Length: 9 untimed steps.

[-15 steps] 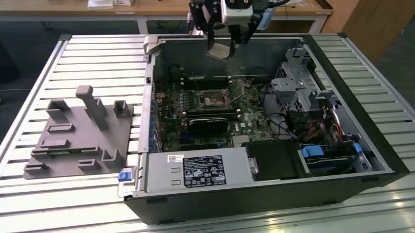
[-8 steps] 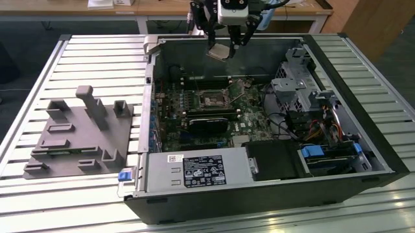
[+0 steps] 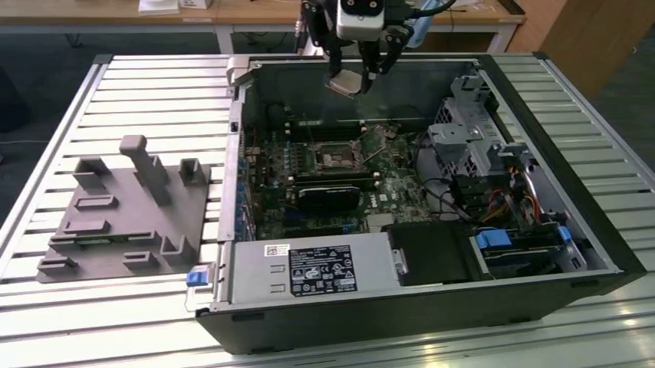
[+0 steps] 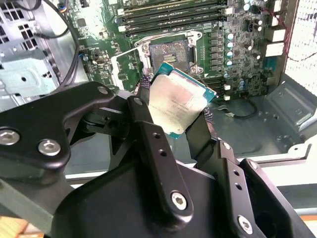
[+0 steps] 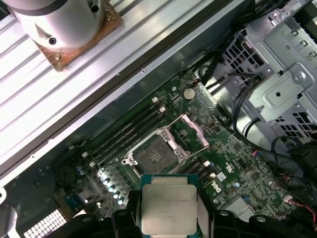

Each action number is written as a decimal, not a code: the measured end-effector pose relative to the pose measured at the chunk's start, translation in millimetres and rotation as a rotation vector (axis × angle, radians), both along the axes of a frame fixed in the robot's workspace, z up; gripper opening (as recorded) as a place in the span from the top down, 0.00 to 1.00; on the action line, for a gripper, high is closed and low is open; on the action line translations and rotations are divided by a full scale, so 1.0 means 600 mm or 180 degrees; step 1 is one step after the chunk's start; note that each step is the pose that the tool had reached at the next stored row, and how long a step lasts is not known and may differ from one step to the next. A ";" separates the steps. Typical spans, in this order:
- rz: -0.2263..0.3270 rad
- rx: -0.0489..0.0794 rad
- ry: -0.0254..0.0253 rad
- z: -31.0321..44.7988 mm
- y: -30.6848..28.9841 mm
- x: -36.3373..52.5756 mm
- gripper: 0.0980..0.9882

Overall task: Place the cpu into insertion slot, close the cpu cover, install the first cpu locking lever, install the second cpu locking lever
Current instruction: 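Place the cpu into insertion slot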

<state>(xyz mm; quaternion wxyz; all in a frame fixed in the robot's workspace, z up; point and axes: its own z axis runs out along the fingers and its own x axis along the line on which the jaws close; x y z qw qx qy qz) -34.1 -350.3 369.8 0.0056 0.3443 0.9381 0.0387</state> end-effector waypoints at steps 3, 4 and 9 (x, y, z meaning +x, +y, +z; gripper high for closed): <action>-0.0104 0.0000 0.0000 -0.001 0.0000 0.000 0.50; -0.0139 0.0000 0.0000 -0.001 0.0000 0.000 0.50; -0.0307 0.0000 0.0000 -0.002 0.0000 0.000 0.50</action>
